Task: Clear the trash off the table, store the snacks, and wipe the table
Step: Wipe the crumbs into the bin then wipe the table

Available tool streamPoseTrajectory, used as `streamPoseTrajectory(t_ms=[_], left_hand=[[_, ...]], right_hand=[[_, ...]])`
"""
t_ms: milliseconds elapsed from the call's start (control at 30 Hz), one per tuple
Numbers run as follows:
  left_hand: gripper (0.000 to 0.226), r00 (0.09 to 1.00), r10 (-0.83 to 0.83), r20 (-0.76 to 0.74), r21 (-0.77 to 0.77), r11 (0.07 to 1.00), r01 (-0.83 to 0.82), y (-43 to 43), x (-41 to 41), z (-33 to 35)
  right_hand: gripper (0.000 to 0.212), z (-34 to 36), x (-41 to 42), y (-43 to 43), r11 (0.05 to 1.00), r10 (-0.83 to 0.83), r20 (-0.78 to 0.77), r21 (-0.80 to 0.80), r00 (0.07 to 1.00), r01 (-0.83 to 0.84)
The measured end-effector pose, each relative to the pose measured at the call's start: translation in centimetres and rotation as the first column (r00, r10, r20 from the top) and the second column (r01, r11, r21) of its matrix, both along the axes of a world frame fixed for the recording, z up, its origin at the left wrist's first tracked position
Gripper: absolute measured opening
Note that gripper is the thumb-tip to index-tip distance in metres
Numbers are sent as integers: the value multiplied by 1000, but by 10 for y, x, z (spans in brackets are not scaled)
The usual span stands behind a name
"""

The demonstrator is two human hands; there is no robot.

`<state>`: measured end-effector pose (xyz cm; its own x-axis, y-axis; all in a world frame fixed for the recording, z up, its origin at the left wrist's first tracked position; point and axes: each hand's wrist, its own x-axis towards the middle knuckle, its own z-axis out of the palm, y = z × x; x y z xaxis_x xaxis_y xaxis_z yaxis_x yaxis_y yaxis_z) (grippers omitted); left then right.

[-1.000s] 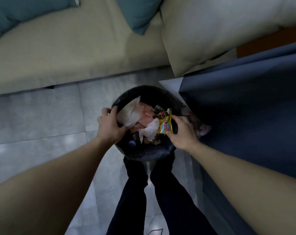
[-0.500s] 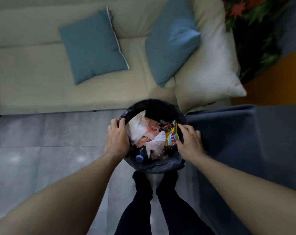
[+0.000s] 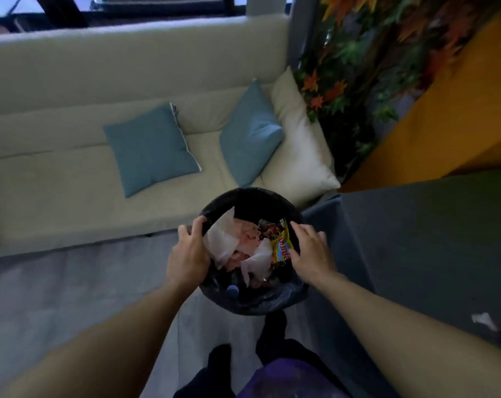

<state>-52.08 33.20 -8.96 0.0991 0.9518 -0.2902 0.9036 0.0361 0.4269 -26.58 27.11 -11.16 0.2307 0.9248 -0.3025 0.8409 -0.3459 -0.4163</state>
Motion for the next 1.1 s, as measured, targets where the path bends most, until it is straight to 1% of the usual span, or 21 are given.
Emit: streamPoseTrajectory(t_ms=[200,300,367,467,567,633,700,767,867,967,1000,1100], left_hand=[[77,971,-141,193,-17,989,147,-38,-4,15],[87,950,-216,226,-14,974,225,-50,-2,17],[85,933,-284,222,-42,953,300,-58,4,20],[80,911,-342,232,-112,921,374,-69,18,24],[84,881,-423,212,-177,870,460,-81,29,20],[83,843,-464,272,-207,827,522,-89,35,15],[80,800,-462,382,-218,797,564,-97,42,12],[85,769,-470,434,-223,771,597,-105,49,12],[89,767,-515,383,-242,745,621,-121,54,4],[113,799,-560,218,-325,731,600,-138,58,-7],[113,809,-559,182,-348,733,585,-144,59,-9],[102,869,-487,90,-393,784,480,-163,70,-5]], right_hand=[[65,23,-6,-69,990,-142,14,16,990,142],[66,32,-8,-102,977,-213,28,21,977,213],[67,37,-8,-124,964,-264,53,16,963,264],[68,43,-7,-155,938,-346,56,7,936,347],[68,49,-7,-182,921,-388,58,-7,920,389],[68,52,-6,-199,904,-424,76,-24,902,427],[69,55,-3,-215,882,-463,84,-50,882,468],[70,57,2,-230,877,-467,103,-70,878,475],[71,57,13,-246,890,-442,152,-49,884,454],[70,57,26,-261,883,-464,133,-12,876,469],[69,57,30,-267,878,-475,123,-5,871,479],[68,57,42,-287,866,-498,110,12,860,500]])
